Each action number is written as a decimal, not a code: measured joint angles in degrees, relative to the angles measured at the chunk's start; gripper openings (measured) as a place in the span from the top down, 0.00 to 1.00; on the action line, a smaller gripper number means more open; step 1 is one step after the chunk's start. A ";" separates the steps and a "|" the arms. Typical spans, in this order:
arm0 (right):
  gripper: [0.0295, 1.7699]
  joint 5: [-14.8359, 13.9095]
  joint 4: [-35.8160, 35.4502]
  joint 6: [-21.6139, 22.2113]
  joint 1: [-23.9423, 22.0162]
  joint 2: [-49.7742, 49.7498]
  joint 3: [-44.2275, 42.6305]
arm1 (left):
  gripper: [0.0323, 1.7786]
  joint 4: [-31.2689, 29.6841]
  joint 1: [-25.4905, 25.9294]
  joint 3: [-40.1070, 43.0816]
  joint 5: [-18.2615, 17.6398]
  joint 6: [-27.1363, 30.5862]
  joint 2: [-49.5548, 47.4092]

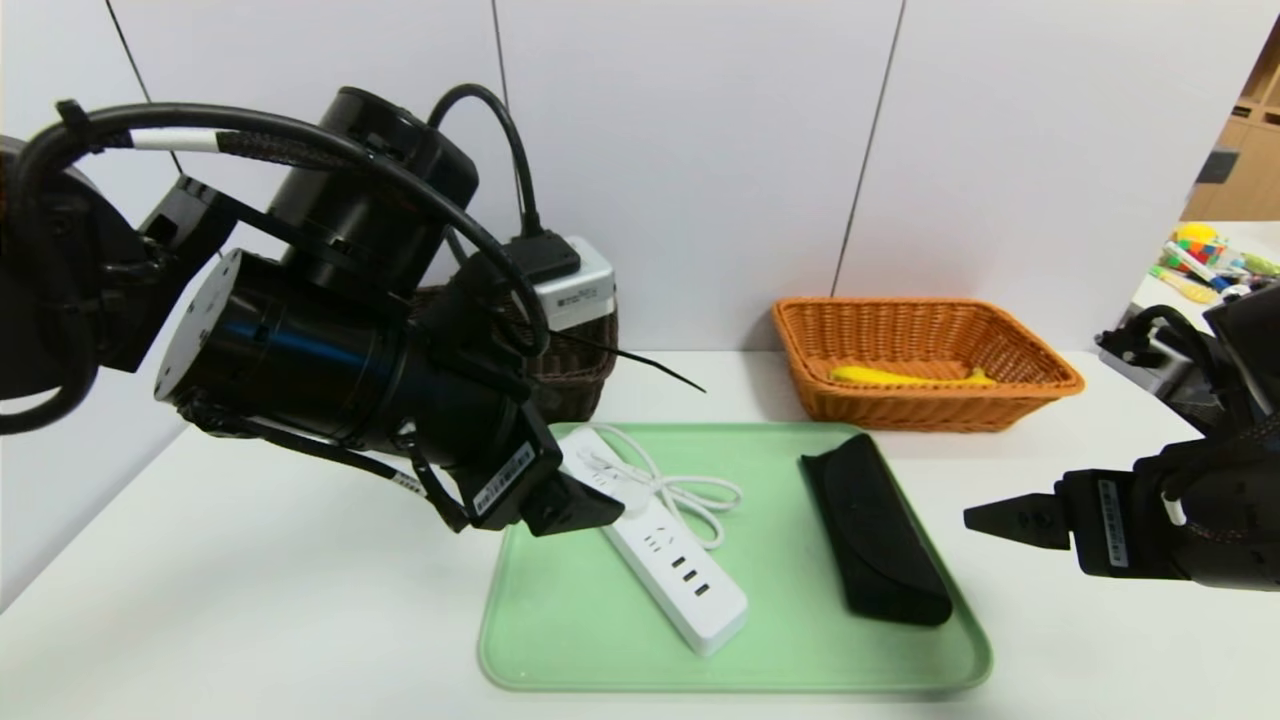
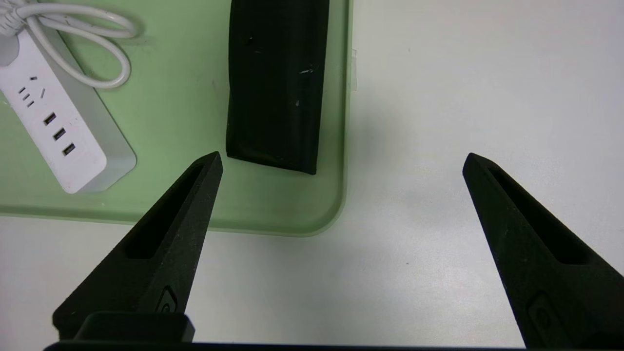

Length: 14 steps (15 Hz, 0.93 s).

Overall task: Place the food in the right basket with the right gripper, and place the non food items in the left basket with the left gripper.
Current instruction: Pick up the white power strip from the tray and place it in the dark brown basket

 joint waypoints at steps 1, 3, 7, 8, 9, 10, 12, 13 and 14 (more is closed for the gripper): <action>0.04 0.00 -0.02 -0.02 0.00 0.00 0.00 | 0.05 0.17 -0.09 0.07 -0.32 1.94 0.46; 0.04 0.02 0.02 -0.05 0.01 -0.11 0.09 | 0.05 0.23 -0.13 0.13 -2.19 5.95 1.62; 0.04 0.05 0.11 -0.07 -0.35 -0.41 0.28 | 0.05 2.07 -0.41 0.33 -4.66 14.99 3.74; 0.04 0.09 0.11 -0.05 -0.38 -0.44 0.50 | 0.05 2.22 -0.46 0.33 -5.91 17.34 4.29; 0.04 0.09 0.07 -0.09 -0.40 -0.44 0.67 | 0.05 2.22 -0.46 0.33 -7.02 18.83 4.74; 0.04 0.07 0.05 -0.05 -0.40 -0.44 0.84 | 0.05 2.16 -0.46 0.33 -7.94 19.80 5.25; 0.04 0.05 0.07 -0.02 -0.40 -0.44 1.06 | 0.05 1.74 -0.44 0.27 -9.78 21.42 6.53; 0.04 0.02 0.09 -0.05 -0.40 -0.45 1.17 | 0.05 1.58 -0.46 0.22 -10.36 22.03 7.30; 0.04 -0.04 0.05 -0.02 -0.41 -0.45 1.19 | 0.05 1.50 -0.46 0.20 -10.50 22.11 7.88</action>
